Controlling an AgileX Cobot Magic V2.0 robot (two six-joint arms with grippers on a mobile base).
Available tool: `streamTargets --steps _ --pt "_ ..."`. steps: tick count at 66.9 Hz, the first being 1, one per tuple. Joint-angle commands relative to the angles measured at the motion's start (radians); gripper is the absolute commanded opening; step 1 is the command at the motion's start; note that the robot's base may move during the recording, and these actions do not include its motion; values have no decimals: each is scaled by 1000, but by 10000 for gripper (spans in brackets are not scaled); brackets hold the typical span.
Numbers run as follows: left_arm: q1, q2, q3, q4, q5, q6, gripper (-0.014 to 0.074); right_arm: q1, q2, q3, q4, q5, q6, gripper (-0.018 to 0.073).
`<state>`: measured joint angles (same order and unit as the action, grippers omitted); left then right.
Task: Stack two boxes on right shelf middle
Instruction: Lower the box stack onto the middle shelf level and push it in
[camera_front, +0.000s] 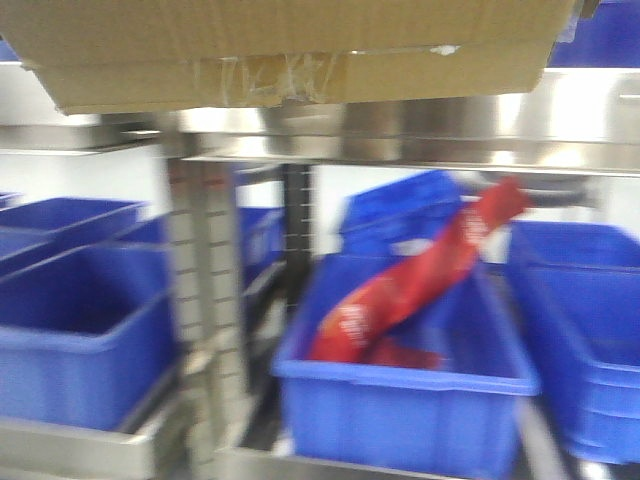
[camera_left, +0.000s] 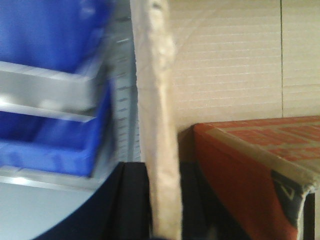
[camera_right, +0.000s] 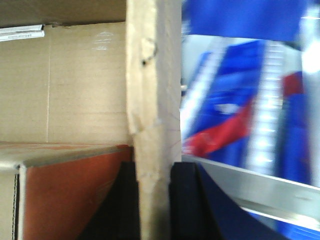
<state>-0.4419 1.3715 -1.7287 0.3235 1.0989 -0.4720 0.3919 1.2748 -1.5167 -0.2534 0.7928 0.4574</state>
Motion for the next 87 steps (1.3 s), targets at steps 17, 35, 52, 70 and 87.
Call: streamTargets --steps 17,35,52,70,87 --pt "1 -11 -11 5 -27 -9 -111 1 -18 -8 -1 -100 -2 -162" --pt "1 -11 -11 50 -27 -9 -111 1 -18 -8 -1 -100 -2 -162" --pt "1 -11 -11 50 -27 -9 -111 1 -18 -8 -1 -100 -2 -162" --pt "1 -11 -11 63 -27 -9 -111 1 -18 -8 1 -103 -2 -162" --pt "1 -11 -11 73 -27 -9 -111 1 -18 -8 1 -105 -2 -162"
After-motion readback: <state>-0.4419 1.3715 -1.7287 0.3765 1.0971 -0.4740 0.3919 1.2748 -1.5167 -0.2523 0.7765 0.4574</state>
